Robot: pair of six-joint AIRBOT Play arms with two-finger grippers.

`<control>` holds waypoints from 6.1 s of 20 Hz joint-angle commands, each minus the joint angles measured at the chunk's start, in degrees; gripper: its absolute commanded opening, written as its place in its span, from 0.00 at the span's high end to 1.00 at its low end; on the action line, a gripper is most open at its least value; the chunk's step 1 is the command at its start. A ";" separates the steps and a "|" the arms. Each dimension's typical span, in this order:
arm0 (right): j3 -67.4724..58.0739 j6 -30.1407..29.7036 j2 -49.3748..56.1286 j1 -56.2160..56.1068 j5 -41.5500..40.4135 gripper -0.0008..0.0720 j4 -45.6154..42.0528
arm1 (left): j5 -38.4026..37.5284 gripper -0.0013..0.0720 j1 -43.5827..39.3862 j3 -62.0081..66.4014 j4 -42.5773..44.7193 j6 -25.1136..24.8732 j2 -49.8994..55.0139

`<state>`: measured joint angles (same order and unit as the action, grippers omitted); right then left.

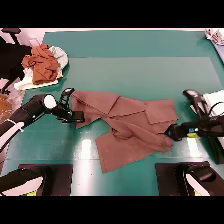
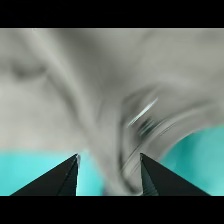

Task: Fold the shirts.

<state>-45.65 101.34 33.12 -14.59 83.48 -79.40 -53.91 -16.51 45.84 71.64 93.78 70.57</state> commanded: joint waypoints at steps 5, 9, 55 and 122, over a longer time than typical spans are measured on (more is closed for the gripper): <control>-2.34 1.31 0.00 3.08 -7.87 0.37 -11.65 | 0.74 0.19 0.02 -0.02 0.74 0.92 0.02; -2.34 1.11 1.42 11.39 -6.97 0.37 -11.61 | -0.83 0.19 0.00 -0.02 2.34 0.90 0.02; -27.36 -24.94 30.93 21.20 -15.78 0.96 11.91 | 2.47 0.95 11.54 39.06 -6.03 18.69 0.02; 8.00 -14.71 -7.91 26.95 16.35 0.80 10.95 | -41.44 0.94 22.67 -9.01 -16.28 3.10 -40.17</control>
<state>-38.09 86.50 25.69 12.36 97.80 -65.56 -91.81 6.17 37.15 55.37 98.00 30.61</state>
